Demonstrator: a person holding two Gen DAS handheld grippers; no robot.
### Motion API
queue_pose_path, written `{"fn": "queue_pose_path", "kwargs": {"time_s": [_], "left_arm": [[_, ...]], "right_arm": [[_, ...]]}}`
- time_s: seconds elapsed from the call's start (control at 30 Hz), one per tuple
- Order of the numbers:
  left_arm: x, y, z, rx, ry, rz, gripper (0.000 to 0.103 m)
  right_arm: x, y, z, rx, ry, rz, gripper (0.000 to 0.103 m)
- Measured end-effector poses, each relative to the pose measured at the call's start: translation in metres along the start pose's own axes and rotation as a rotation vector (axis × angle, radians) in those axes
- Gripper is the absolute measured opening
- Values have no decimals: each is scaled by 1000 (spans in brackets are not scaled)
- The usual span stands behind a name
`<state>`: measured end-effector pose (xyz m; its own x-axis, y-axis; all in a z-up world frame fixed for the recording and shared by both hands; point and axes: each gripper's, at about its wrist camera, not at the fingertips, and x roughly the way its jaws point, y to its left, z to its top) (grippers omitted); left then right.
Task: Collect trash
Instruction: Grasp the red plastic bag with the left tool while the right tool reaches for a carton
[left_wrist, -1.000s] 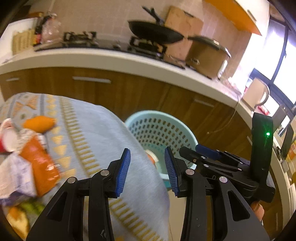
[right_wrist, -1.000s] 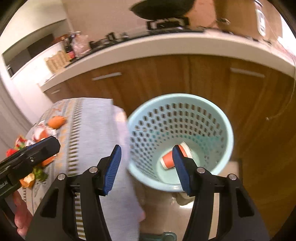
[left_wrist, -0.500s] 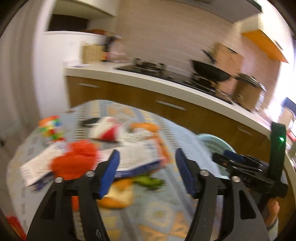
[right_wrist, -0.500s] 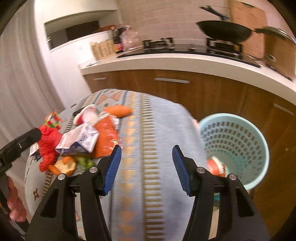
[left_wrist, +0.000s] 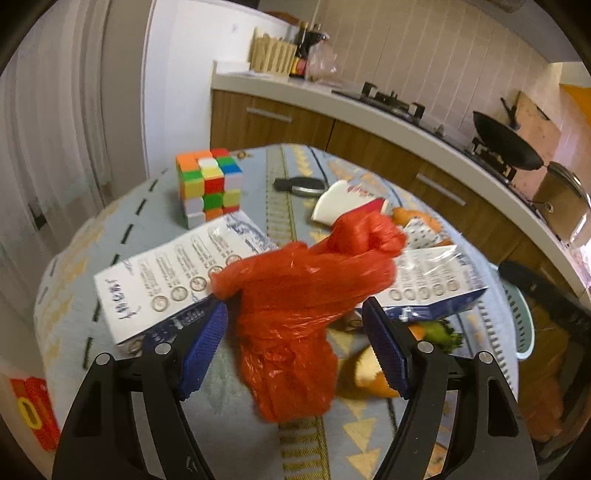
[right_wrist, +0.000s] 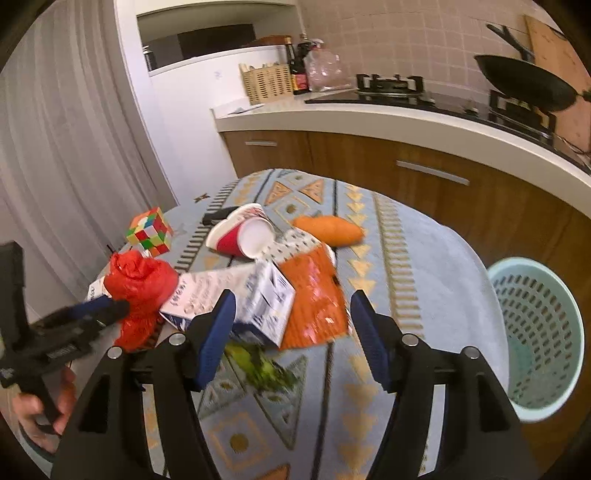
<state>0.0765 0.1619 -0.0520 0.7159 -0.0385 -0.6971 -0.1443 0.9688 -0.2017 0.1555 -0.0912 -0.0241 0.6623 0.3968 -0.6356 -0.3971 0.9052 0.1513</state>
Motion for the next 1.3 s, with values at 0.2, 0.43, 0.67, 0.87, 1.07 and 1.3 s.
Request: {"fn": "queue_pose_path", "kwargs": {"time_s": [0.2, 0.43, 0.67, 0.87, 1.07, 1.3], "left_arm": [[19, 1, -2, 8, -8, 10, 73], [28, 4, -5, -1, -8, -11, 46], [16, 2, -11, 4, -72, -68, 33], [6, 2, -14, -5, -127, -64, 33], [3, 10, -12, -55, -147, -88, 33], [-2, 10, -15, -60, -177, -82, 33]], "right_arm": [[23, 5, 14, -19, 22, 37, 63], [51, 20, 17, -82, 83, 53, 63], [39, 27, -1, -103, 129, 103, 55], [12, 42, -22, -140, 169, 172, 55], [0, 40, -12, -161, 91, 105, 55], [53, 11, 10, -11, 206, 204, 56]]}}
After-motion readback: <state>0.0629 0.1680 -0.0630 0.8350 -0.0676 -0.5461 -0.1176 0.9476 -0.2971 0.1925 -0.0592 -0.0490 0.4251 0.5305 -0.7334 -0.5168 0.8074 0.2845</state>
